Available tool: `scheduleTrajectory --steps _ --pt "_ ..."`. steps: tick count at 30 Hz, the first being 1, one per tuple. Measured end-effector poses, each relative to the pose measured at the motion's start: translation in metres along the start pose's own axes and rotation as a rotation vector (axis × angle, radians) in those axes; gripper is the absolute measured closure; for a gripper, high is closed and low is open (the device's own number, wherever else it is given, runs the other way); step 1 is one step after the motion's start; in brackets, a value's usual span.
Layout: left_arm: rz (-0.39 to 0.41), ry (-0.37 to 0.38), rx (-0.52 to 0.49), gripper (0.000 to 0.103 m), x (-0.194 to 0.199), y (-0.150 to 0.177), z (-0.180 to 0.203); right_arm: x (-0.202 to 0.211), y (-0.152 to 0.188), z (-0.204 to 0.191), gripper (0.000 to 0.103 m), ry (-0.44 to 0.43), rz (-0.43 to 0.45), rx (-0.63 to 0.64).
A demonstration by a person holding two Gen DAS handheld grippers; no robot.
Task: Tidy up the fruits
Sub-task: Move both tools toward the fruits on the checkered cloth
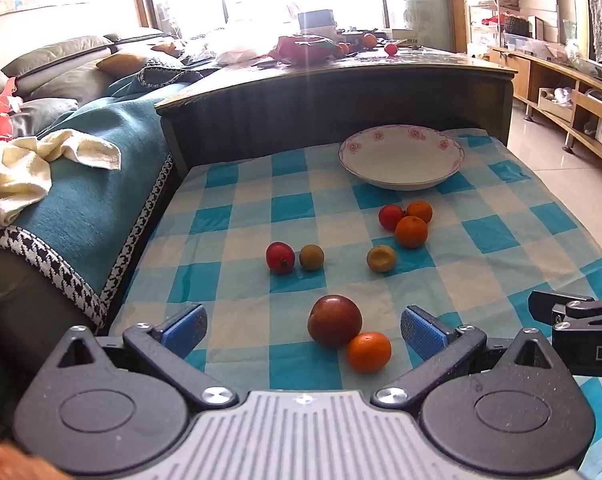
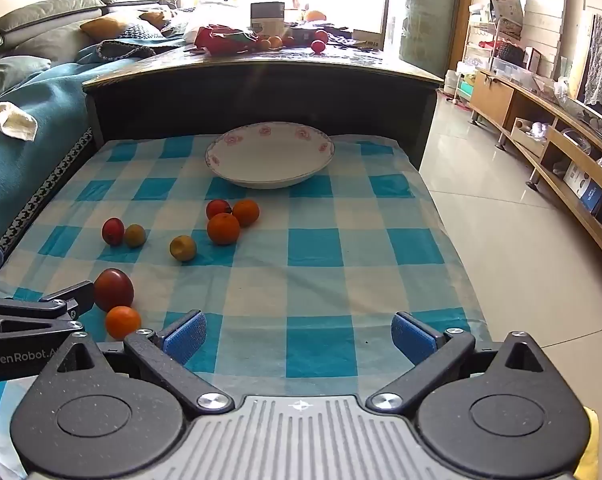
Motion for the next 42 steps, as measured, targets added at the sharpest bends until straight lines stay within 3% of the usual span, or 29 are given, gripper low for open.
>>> scheduleTrajectory --steps 42 --pt "-0.021 0.017 -0.017 0.0 -0.0058 0.0041 0.0073 -0.0088 0.0023 0.0039 0.01 0.008 -0.026 -0.014"
Point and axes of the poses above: each gripper's, at about its wrist camera, not at the fingertips, and x roughly against the way its jaws point, z to its right, y to its underside, the point moved 6 cm from there along -x, roughly the way its jaws point, and after that the axes turned 1 degree about -y, right-handed, at the moved point
